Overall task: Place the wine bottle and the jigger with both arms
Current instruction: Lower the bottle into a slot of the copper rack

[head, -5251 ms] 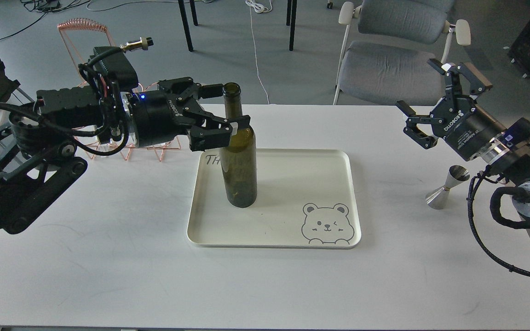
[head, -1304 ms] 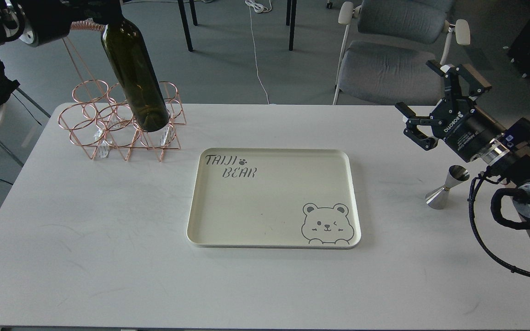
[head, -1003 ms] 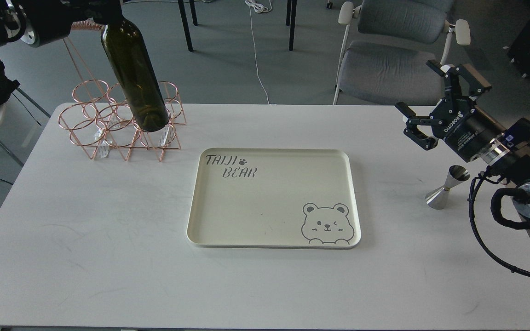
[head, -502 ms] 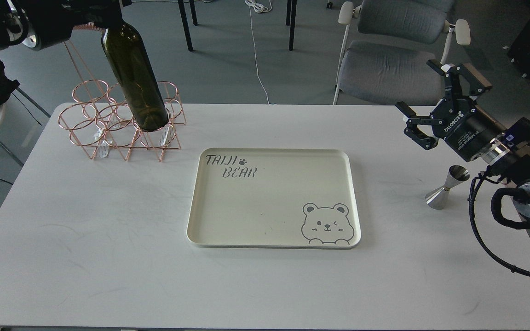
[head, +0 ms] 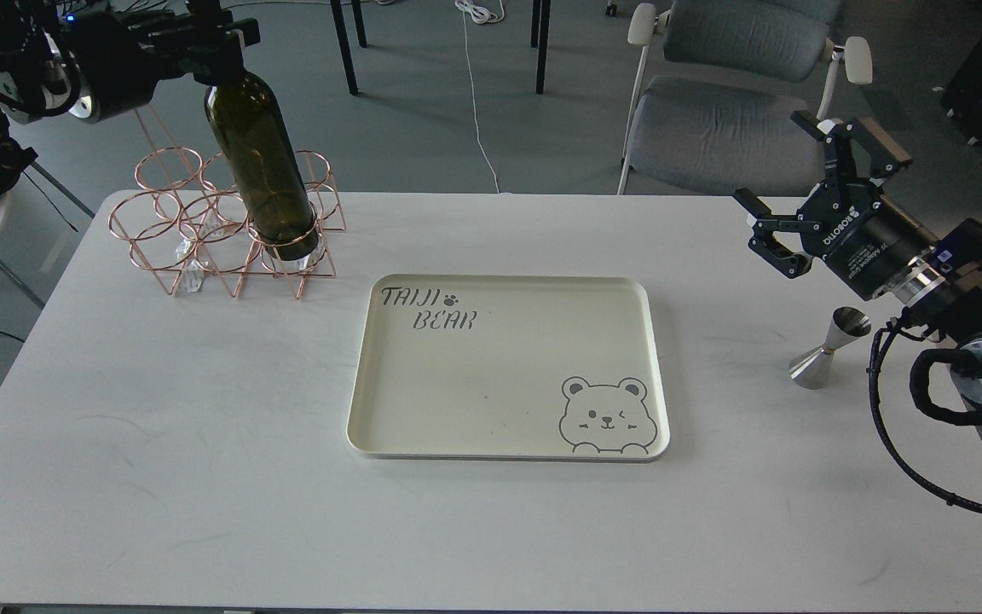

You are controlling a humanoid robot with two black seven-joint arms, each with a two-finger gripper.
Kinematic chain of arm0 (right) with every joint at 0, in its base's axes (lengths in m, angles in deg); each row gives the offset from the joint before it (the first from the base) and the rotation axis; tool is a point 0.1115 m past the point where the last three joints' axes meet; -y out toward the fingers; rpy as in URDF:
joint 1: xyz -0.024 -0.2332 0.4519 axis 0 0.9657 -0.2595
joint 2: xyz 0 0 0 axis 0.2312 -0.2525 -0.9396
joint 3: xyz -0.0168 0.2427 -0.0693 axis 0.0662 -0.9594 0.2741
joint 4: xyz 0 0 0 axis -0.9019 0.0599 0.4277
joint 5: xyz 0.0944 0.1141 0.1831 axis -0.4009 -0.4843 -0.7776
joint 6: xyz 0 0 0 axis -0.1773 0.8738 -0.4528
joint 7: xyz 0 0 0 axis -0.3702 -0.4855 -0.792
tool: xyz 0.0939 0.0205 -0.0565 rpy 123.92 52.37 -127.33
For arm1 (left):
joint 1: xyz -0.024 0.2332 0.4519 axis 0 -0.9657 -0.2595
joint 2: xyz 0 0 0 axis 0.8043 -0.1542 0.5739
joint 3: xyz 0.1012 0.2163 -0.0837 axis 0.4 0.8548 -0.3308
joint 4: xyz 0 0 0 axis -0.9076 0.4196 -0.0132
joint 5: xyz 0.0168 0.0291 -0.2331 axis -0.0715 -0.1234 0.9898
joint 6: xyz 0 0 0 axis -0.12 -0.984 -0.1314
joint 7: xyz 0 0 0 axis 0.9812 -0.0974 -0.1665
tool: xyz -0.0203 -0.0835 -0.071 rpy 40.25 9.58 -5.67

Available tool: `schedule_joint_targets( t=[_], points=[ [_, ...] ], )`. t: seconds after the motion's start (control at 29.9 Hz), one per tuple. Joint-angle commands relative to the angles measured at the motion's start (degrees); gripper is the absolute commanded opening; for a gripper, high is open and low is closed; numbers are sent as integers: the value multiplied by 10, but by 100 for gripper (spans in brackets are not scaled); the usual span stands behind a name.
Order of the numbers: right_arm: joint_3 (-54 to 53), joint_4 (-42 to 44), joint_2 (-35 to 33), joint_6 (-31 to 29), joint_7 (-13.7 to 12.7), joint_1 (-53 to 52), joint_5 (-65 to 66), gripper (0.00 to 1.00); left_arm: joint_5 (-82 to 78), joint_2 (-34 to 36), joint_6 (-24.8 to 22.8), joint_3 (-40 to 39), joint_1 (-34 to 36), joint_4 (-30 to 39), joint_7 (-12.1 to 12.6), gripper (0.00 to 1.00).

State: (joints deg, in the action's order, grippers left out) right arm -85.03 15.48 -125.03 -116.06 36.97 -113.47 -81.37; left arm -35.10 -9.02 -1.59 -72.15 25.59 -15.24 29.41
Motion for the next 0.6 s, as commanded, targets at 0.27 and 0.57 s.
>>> schedule_joint_targets(
  t=[0.27, 0.57],
  points=[
    [0, 0, -1, 0, 0, 1, 0, 99, -1, -15, 4, 9, -25, 0, 0, 16],
    [0, -1, -1, 0, 0, 2, 0, 99, 0, -30, 10, 10, -34, -23, 0, 21]
  ],
)
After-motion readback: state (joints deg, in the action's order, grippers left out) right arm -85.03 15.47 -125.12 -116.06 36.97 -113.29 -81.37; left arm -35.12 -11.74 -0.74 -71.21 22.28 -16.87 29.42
